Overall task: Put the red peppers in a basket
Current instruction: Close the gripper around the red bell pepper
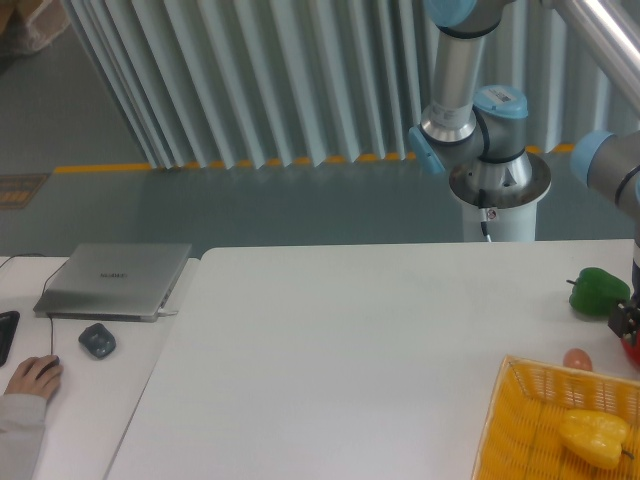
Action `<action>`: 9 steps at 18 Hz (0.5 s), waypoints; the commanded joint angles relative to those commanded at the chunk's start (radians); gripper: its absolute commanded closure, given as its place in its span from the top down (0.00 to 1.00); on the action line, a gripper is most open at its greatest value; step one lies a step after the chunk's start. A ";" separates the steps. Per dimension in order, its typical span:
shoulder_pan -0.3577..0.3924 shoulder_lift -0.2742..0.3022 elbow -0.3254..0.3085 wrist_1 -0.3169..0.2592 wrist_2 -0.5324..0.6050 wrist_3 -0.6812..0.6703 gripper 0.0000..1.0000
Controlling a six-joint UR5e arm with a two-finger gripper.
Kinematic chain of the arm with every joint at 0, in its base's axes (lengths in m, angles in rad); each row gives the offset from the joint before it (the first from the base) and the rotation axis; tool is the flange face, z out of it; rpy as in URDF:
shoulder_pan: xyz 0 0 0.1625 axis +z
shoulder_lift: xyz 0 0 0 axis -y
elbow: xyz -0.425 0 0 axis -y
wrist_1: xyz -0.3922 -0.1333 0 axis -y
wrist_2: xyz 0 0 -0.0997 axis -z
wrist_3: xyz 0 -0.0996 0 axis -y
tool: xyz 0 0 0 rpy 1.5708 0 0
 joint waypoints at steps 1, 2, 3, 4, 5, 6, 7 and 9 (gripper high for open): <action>-0.002 0.000 0.000 -0.002 0.000 -0.002 1.00; -0.003 0.000 0.000 -0.002 0.000 -0.002 1.00; -0.003 -0.002 0.000 -0.002 0.000 0.000 1.00; -0.003 -0.002 0.000 -0.002 -0.002 -0.002 1.00; -0.003 -0.006 0.000 -0.002 0.000 0.000 1.00; -0.003 -0.006 0.000 -0.002 0.000 0.000 1.00; -0.003 -0.006 0.000 -0.002 0.000 0.002 1.00; -0.003 -0.008 0.000 0.000 0.000 0.002 0.95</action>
